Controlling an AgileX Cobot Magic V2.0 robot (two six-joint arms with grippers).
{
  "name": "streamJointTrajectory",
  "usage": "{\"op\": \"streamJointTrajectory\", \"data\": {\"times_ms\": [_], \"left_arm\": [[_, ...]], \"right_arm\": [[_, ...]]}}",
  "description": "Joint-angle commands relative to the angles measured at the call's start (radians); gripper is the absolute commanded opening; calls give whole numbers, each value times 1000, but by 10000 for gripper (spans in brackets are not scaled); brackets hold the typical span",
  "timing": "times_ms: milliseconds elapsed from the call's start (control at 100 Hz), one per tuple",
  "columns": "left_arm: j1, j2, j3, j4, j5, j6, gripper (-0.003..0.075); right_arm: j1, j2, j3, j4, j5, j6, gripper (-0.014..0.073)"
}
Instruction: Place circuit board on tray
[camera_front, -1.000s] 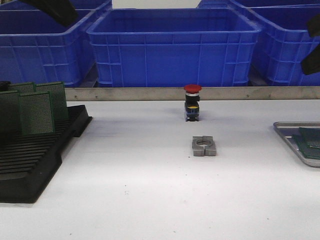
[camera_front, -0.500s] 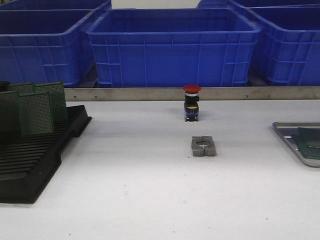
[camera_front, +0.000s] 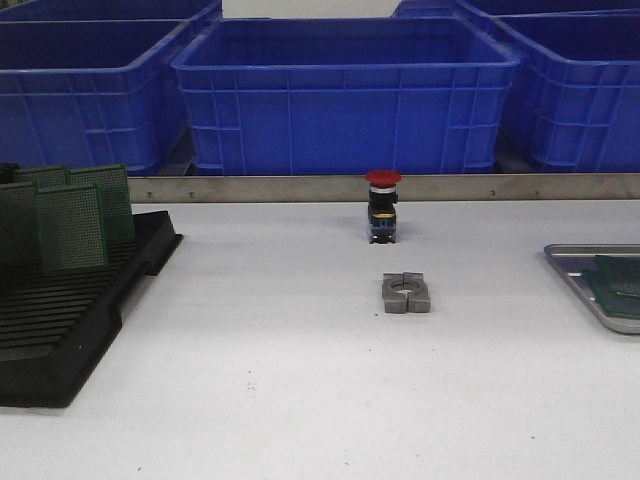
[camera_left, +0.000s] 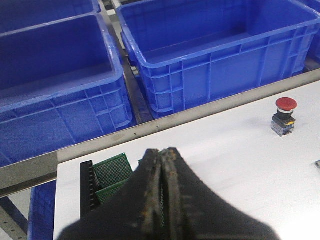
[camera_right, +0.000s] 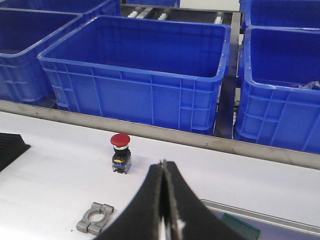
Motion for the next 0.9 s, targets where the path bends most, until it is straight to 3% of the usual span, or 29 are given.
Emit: {"op": "streamJointTrajectory", "data": {"times_ms": [0,400,890], "left_arm": [[-1,-103,59,-30,-106,-11,-20],[-1,-497,304,-41,-116,-11,-20],[-1,-533,327,-42,-116,-11,-20]], "right_arm": [[2,-60,6,10,2,-13,-60],[2,-313,109,13,76,-13,-60],[2,-322,109,15,94,-13,-60]]}}
